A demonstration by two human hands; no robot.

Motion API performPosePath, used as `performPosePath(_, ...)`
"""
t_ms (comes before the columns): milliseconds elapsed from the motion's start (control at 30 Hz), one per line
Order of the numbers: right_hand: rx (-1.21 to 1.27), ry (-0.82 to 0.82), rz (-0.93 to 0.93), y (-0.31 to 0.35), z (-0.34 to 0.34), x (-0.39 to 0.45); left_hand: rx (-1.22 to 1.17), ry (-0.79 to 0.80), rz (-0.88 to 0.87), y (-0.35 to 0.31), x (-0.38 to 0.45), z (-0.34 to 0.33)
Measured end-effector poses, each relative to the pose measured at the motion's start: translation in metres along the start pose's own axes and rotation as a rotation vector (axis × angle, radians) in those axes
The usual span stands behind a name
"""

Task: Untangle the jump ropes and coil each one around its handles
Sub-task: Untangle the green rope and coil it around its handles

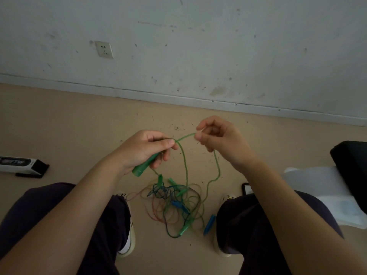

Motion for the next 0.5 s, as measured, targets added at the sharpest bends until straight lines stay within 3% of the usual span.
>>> performPosePath(100,-0.053,0.144,-0.016,-0.004,-0.025,0.000,0.000,0.043,-0.007,0.001,0.002,-0.012)
performPosePath(167,-0.123,0.124,-0.004,-0.006,-0.029,0.001,0.012,0.050,-0.012,-0.001,0.004,-0.014)
performPosePath(233,-0.183,-0.006,0.021,-0.001,-0.019,0.003,0.006,0.030,-0.011,-0.002,0.004,-0.007)
performPosePath(367,0.001,-0.304,0.046,0.002,0.017,0.001,-0.014,-0.011,-0.013,-0.001,0.003,0.006)
performPosePath(433,-0.001,-0.206,0.042,0.002,0.016,0.001,-0.025,-0.014,-0.012,0.000,0.004,0.003)
performPosePath(500,-0.053,-0.004,0.000,-0.002,-0.003,0.001,-0.039,-0.007,-0.005,0.002,0.005,-0.003)
Point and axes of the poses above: each hand's wrist, its own x-axis towards the middle knuckle, its own z-axis out of the back of the hand, y = z × x, the point moved 4 cm from there along x, towards the middle knuckle, and after that the axes turned 8 degrees about y, right-handed, at the moved point
